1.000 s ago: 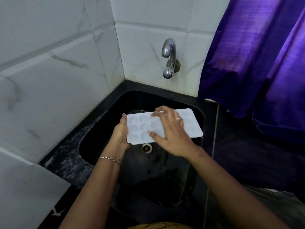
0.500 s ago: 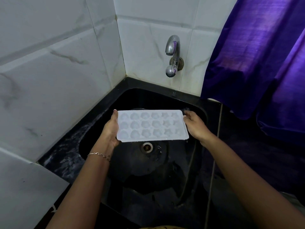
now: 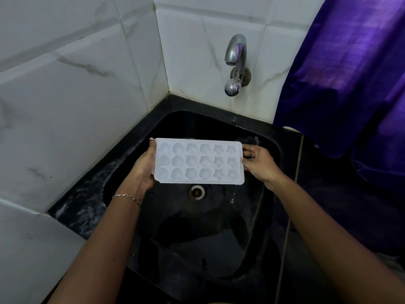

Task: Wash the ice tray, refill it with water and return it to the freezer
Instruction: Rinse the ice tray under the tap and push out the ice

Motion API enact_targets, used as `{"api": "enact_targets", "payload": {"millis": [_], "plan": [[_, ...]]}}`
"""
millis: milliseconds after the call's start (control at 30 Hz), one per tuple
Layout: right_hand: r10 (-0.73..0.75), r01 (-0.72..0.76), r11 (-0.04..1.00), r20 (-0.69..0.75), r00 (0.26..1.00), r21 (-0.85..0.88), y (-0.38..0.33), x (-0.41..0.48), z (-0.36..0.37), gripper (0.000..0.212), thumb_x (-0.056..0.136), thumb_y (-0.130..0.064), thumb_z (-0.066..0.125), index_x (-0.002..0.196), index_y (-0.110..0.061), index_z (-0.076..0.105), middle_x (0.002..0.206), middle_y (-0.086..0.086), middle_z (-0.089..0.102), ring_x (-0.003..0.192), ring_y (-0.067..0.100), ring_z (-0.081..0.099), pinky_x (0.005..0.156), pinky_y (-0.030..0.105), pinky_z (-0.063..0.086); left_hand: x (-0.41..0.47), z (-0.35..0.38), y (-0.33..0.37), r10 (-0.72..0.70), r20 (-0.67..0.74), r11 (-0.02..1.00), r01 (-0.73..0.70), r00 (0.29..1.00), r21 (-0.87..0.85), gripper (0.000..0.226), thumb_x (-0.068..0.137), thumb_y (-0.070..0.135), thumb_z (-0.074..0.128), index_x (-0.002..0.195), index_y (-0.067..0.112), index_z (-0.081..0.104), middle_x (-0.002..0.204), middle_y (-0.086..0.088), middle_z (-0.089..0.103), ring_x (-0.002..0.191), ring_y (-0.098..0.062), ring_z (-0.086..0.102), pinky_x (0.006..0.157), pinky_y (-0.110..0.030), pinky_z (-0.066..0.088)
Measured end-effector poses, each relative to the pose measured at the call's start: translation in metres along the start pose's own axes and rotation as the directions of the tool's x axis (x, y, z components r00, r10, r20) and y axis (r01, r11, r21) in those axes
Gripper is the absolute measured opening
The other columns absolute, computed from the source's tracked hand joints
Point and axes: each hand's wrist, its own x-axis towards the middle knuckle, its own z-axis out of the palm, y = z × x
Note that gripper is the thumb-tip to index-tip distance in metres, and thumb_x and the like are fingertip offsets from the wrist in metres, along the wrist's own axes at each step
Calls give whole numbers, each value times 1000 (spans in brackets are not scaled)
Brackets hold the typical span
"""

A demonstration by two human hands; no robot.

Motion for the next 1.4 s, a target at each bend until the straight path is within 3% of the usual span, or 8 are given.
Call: {"api": "enact_targets", "payload": {"millis": [167, 400, 567, 700, 900, 1067, 1400], "plan": [[7, -7, 1000, -18, 1000, 2, 6, 6, 3, 51, 94, 1, 55, 143, -10, 44, 120, 4, 65, 104, 17, 66, 93, 39, 54, 5, -1, -3, 0, -13, 1000, 0, 1000, 16, 60, 92, 64, 37, 116, 17, 66, 108, -8, 73, 96, -30, 70, 83, -48, 55], [-8, 9, 1000, -53, 999, 19, 8, 7, 7, 51, 93, 3, 56, 141, -12, 47, 110, 0, 67, 99, 16, 67, 94, 38, 54, 11, 1, -7, 30, -24, 999, -29, 999, 31, 51, 95, 60, 37, 104, 20, 68, 88, -1, 76, 82, -22, 73, 69, -39, 56], [-13, 14, 1000, -49, 999, 26, 9, 5, 7, 53, 91, 6, 57, 139, -14, 49, 104, -1, 67, 99, 18, 67, 90, 33, 55, 12, 0, -4, 35, -12, 998, -35, 999, 56, 53, 94, 62, 38, 103, 21, 69, 93, -3, 76, 87, -25, 73, 76, -42, 57], [-13, 15, 999, -56, 998, 40, 10, 4, 6, 52, 90, 7, 57, 137, -14, 51, 95, -4, 66, 88, 13, 68, 77, 21, 54, 13, -2, 0, 61, 47, 996, -64, 997, 61, 59, 93, 64, 35, 115, 18, 66, 110, -8, 72, 99, -29, 70, 86, -48, 54], [4, -1, 999, -87, 996, 35, 13, 3, 6, 44, 89, 5, 60, 128, -14, 57, 95, -3, 66, 85, 10, 67, 73, 18, 54, 11, 1, 7, 104, 83, 991, -111, 991, 77, 63, 92, 65, 36, 121, 17, 64, 114, -9, 71, 104, -29, 68, 89, -49, 53], [-8, 11, 1000, -115, 993, 30, 14, 4, 7, 34, 89, 3, 60, 119, -13, 63, 94, -3, 67, 93, 16, 68, 85, 29, 56, 9, 7, 12, 135, 112, 988, -143, 985, 66, 65, 92, 65, 35, 123, 15, 63, 115, -10, 70, 104, -30, 68, 87, -49, 54], [-6, 21, 995, -157, 988, 95, 8, 2, 6, 26, 88, 1, 64, 108, -15, 59, 98, 2, 65, 97, 22, 66, 88, 34, 56, 7, 11, 23, 190, 148, 979, -199, 971, 49, 64, 93, 63, 39, 124, 13, 62, 114, -10, 70, 104, -30, 68, 87, -49, 54]]}}
